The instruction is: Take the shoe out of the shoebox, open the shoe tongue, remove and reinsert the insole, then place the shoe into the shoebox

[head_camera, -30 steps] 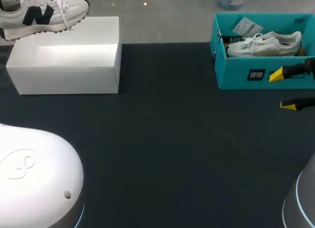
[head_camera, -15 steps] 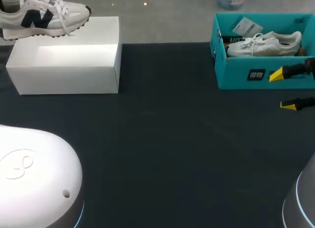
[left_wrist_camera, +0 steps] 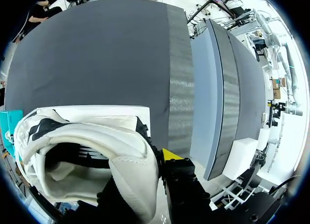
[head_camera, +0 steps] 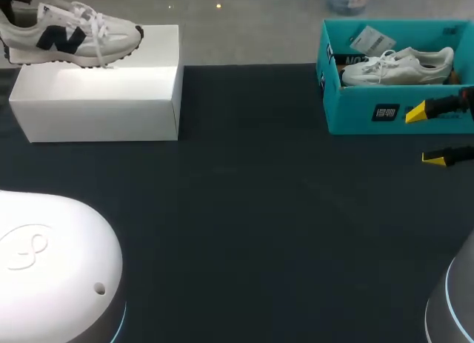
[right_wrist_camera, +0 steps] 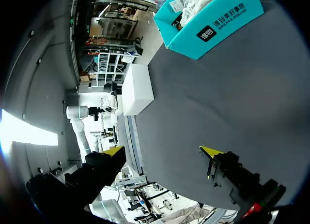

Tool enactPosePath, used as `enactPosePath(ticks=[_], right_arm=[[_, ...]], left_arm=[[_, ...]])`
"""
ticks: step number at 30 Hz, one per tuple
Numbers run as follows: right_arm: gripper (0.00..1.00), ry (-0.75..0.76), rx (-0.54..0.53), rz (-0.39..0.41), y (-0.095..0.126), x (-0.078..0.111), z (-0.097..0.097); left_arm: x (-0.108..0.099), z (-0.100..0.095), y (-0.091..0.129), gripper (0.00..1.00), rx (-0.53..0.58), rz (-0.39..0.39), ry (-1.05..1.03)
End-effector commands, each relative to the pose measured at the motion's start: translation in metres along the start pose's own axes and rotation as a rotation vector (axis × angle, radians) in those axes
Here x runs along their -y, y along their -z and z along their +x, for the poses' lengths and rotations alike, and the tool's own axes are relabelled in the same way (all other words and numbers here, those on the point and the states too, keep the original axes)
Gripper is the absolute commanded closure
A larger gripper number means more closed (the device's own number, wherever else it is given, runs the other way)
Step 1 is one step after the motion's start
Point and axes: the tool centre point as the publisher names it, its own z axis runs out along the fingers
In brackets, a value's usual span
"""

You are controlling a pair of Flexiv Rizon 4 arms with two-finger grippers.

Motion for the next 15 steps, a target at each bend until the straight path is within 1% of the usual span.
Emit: enactPosePath(ticks=[1, 7, 8, 10, 11, 13, 14, 15], right_arm=[[0.00, -0.001, 0.002, -0.001, -0.001, 0.000, 0.000], [0.00, -0.001, 0.002, -0.001, -0.001, 0.000, 0.000], [0.00, -0.001, 0.002, -0.001, -0.001, 0.000, 0.000], [0.00, -0.001, 0.002, -0.001, -0.001, 0.000, 0.000], [0.00, -0.001, 0.002, -0.001, -0.001, 0.000, 0.000], [0.00, -0.001, 0.002, -0.001, -0.001, 0.000, 0.000], [0.00, -0.001, 0.002, -0.001, -0.001, 0.000, 0.000], [0.00, -0.001, 0.002, -0.001, -0.001, 0.000, 0.000]], left_arm=[[0.000, 0.001, 0.002, 1.00, 0.001, 0.000, 0.001], [0.000, 0.001, 0.002, 1.00, 0.001, 0.000, 0.001], [0.000, -0.002, 0.001, 1.00, 0.011, -0.024, 0.005], [0.000, -0.008, -0.003, 1.00, 0.045, -0.025, -0.021], [-0.001, -0.011, -0.005, 1.00, 0.043, -0.040, -0.021], [-0.003, -0.015, -0.011, 1.00, 0.046, -0.038, -0.043], [-0.004, -0.017, -0.014, 1.00, 0.045, -0.049, -0.052], [-0.005, -0.021, -0.019, 1.00, 0.033, -0.040, -0.062]])
